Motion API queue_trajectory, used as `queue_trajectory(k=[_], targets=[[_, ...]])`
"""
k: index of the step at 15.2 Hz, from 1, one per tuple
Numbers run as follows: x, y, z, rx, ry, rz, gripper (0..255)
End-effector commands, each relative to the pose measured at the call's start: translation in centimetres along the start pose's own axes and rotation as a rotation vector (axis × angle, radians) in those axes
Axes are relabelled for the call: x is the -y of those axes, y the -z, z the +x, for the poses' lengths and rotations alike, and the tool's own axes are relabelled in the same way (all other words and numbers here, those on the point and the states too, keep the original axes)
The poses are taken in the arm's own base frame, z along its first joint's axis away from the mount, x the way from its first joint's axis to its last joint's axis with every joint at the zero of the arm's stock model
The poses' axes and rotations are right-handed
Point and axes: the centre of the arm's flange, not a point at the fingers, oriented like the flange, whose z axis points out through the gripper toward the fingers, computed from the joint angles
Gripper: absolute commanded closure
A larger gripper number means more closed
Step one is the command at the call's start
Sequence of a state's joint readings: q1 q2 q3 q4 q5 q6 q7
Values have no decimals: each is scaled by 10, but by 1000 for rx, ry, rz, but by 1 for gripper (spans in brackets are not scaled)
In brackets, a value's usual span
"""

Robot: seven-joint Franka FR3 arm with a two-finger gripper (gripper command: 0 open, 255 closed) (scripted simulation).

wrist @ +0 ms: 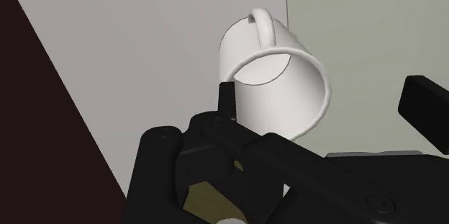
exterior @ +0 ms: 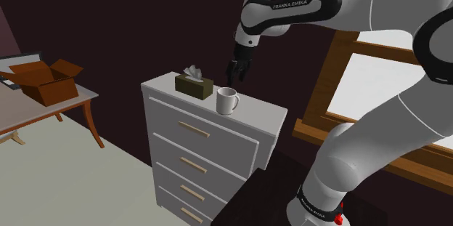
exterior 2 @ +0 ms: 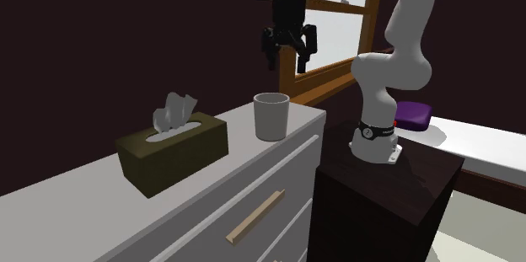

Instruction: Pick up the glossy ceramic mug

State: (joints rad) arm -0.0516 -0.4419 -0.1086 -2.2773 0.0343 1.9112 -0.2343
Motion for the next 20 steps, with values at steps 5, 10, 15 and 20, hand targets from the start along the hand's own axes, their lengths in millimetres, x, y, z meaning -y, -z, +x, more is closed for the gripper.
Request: queue_trajectory(k=[5,10,15,20], targets=[[-49,-52,41,43,-2,4,0],[-51,-74,40,44,-2,4,0],[-53,-93,38,44,-2,4,0],[-53,-93,39,44,-2,4,255]])
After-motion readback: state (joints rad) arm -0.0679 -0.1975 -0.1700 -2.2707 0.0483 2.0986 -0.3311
